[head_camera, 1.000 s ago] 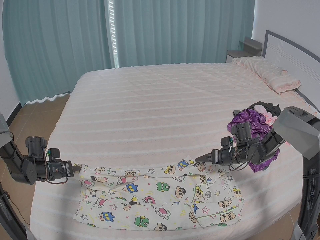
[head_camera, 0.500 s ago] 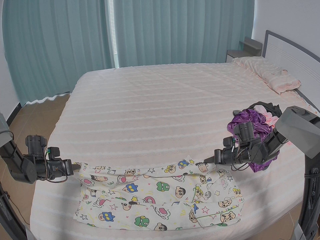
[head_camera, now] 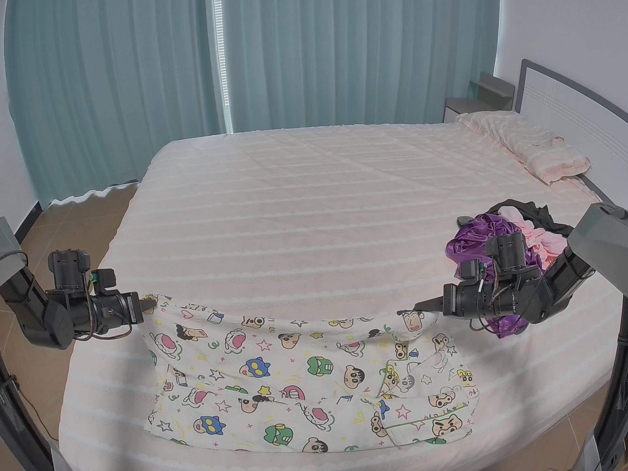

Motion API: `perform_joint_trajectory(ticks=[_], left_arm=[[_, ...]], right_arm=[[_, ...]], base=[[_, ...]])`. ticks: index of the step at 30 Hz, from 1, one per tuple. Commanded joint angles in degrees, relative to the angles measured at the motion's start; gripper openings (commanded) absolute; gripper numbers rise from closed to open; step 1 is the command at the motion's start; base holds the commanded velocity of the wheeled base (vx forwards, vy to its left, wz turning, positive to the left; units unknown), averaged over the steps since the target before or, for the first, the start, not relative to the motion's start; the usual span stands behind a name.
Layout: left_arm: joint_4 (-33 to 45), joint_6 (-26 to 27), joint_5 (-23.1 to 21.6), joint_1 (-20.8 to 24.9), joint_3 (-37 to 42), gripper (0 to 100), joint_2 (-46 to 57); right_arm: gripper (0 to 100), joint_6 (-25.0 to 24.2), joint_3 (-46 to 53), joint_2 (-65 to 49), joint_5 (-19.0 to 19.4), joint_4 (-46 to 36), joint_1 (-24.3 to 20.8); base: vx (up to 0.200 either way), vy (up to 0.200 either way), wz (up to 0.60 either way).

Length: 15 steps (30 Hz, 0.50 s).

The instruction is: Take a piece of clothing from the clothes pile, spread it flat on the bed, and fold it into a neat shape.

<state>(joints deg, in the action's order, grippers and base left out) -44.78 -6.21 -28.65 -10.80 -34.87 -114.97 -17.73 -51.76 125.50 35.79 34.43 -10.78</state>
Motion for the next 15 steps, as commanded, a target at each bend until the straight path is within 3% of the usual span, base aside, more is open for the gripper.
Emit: perform_joint_trajectory(ticks=[1,15], left_arm=[[-0.1,0.0,0.0,0.0,-0.7,0,-1.1],[0.3,0.6,0.7,-0.3,1.8,0,-0.7]], right_arm=[[0,0.3,2.2,-0.9,0.2,0.7,0.2],[0,0.6,18.4,-4.4,5.2,13.9,0.3]], base=[[0.0,0.0,0.0],[0.0,0.0,0.0]])
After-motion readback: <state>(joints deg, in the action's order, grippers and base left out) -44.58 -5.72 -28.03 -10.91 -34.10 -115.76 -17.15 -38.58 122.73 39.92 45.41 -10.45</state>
